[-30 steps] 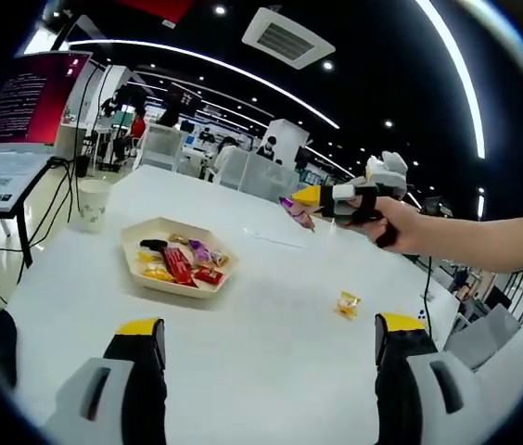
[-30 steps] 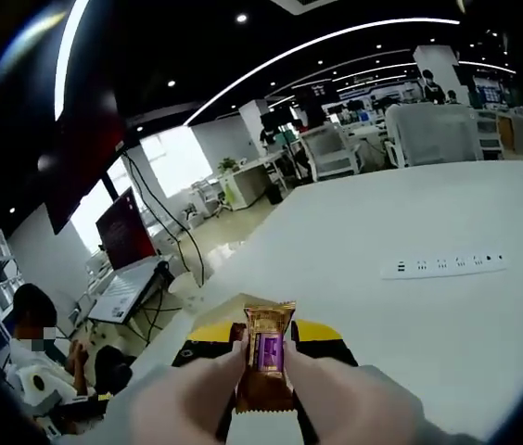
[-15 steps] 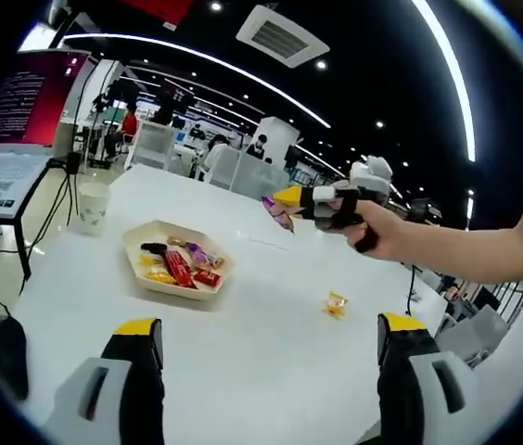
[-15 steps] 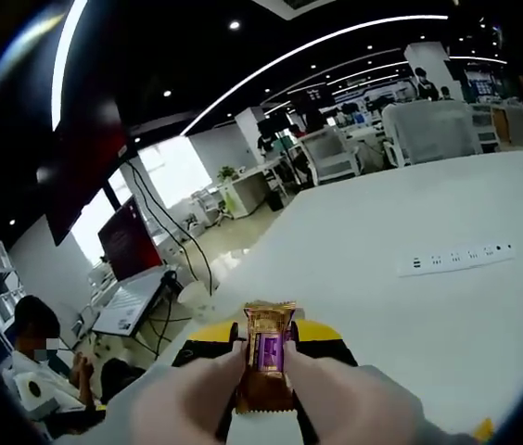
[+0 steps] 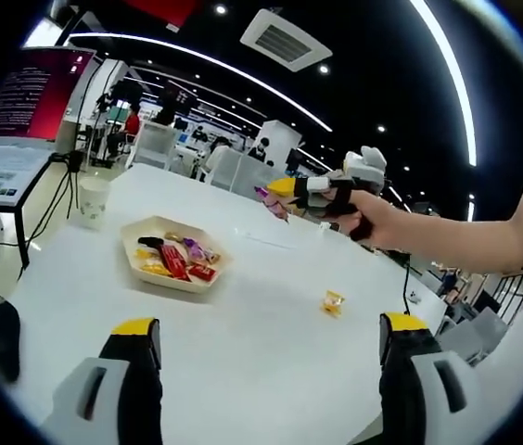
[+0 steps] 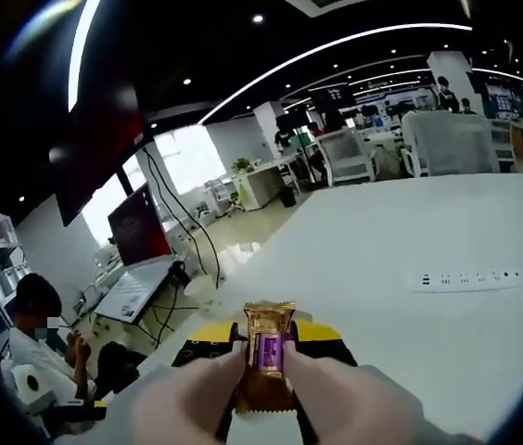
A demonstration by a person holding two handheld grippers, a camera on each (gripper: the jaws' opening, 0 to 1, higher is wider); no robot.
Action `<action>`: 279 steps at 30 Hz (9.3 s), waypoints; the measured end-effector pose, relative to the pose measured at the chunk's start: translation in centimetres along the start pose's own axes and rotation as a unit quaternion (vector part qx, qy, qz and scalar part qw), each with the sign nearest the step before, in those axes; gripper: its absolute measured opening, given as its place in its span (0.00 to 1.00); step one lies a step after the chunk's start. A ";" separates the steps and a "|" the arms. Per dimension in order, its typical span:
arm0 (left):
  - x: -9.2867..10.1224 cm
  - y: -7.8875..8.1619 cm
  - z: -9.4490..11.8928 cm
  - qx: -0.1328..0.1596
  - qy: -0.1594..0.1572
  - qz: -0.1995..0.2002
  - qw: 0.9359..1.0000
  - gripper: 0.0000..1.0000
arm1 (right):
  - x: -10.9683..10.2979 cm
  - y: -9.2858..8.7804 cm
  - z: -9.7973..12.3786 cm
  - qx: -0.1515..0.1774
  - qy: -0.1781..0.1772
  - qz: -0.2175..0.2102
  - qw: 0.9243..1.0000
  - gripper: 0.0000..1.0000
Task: Place the target food into the container with the food tongs after gripping and lifting it, then release it inside without dropping or visibly crushing the food.
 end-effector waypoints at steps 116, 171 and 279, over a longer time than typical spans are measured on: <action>-0.3 0.9 -1.0 -0.012 -0.023 0.019 0.999 0.97 | -2.2 5.1 -5.2 0.000 0.068 0.041 0.997 0.30; 0.5 0.3 -1.9 -0.029 -0.035 0.023 0.999 0.94 | -2.9 2.6 0.6 0.019 0.106 0.056 0.993 0.27; 1.4 -0.9 -2.2 -0.040 -0.059 0.034 0.997 0.99 | 4.7 -4.6 10.4 0.006 -0.070 -0.057 0.996 0.30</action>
Point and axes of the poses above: the point that each gripper's makers call its tool centre point, and the gripper's own axes: z roughly backward along the fingers, x roughly to its right, y roughly out of its top, the point moved 5 cm from there along z, roughly backward along the fingers, and after that the axes turned 15 degrees about z, right-handed, at the moved point
